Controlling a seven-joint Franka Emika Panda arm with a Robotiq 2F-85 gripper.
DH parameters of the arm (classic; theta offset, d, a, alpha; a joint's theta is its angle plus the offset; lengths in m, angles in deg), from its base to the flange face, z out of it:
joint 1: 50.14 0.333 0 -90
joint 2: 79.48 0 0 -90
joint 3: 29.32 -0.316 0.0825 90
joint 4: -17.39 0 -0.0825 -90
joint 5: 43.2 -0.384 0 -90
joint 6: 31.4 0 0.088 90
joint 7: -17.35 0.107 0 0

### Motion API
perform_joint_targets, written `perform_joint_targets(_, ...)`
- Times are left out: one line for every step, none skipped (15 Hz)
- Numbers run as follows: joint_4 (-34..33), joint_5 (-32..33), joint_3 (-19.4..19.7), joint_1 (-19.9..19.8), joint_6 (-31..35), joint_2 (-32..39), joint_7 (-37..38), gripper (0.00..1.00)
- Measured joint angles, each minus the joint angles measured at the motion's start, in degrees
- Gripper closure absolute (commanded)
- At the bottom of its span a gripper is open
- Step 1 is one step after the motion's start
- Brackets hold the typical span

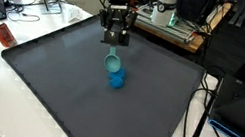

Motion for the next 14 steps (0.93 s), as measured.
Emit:
perform_joint_targets(0.0,0.6,0.1,0.4,0.0,-0.7,1.8,0.72)
perform_joint_targets(0.0,1.2,0.3,1.1,0.0,-1.7,3.7,0.72)
perform_joint_targets(0.0,1.7,0.7,2.0,-0.1,-3.0,5.8,0.72)
perform_joint_targets(-0.1,2.2,1.2,3.2,-0.3,-4.5,8.2,0.72)
perform_joint_targets(-0.1,2.4,2.2,4.6,-0.8,-6.4,10.3,0.72)
perform_joint_targets(-0.2,2.4,3.7,6.3,-1.4,-8.5,12.3,0.72)
perform_joint_targets(-0.2,2.4,5.4,8.2,-2.1,-10.7,14.3,0.72)
perform_joint_targets(-0.2,2.7,7.6,10.4,-2.6,-12.9,16.5,0.72)
perform_joint_targets(-0.2,3.3,10.2,12.9,-2.9,-15.1,18.9,0.72)
perform_joint_targets(-0.2,4.1,13.1,15.7,-2.9,-17.1,21.6,0.72)
perform_joint_targets(-0.2,5.3,15.9,18.5,-2.7,-18.7,24.3,0.72)
perform_joint_targets(-0.2,6.9,18.8,21.6,-2.3,-20.0,27.4,0.72)
perform_joint_targets(-0.2,9.1,21.4,24.6,-1.5,-20.9,30.8,0.72)
perform_joint_targets(-0.2,11.8,23.8,27.7,-0.4,-21.4,34.7,0.72)
